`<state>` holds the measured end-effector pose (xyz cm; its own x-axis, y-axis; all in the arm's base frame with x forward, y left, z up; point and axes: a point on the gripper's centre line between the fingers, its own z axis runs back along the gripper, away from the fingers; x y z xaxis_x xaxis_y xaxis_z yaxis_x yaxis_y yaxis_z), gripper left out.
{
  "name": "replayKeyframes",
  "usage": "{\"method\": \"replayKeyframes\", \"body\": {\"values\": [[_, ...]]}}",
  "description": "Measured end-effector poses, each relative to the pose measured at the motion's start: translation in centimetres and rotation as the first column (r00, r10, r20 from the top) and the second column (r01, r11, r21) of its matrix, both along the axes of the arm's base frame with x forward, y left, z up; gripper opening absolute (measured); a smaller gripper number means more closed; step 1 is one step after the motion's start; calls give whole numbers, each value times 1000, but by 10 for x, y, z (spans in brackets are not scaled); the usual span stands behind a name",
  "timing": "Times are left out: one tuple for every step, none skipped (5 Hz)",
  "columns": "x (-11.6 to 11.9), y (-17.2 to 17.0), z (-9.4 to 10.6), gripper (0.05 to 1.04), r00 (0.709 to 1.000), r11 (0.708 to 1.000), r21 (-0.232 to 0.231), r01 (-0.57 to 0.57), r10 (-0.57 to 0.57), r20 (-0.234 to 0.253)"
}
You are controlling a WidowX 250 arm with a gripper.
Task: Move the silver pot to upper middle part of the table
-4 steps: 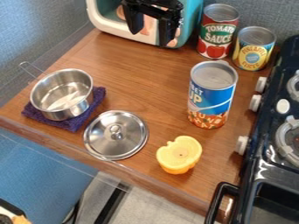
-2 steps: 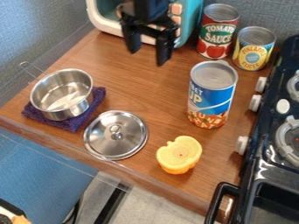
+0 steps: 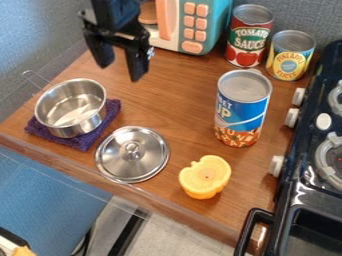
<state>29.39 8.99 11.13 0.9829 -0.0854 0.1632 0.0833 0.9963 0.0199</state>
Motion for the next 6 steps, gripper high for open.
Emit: {"method": "replayKeyframes", "body": {"values": [[-13, 17, -14, 1001, 1000, 1000, 19, -22, 22, -10], [-27, 26, -42, 1001, 997, 999, 38, -31, 33, -64], [-35, 34, -62, 1001, 995, 997, 57, -50, 55, -89], [-35, 35, -65, 945, 995, 997, 57, -51, 55, -85], [-39, 30, -69, 651, 995, 999, 40, -37, 41, -96], [-39, 27, -65, 345, 996, 999, 35, -24, 27, -81]]}}
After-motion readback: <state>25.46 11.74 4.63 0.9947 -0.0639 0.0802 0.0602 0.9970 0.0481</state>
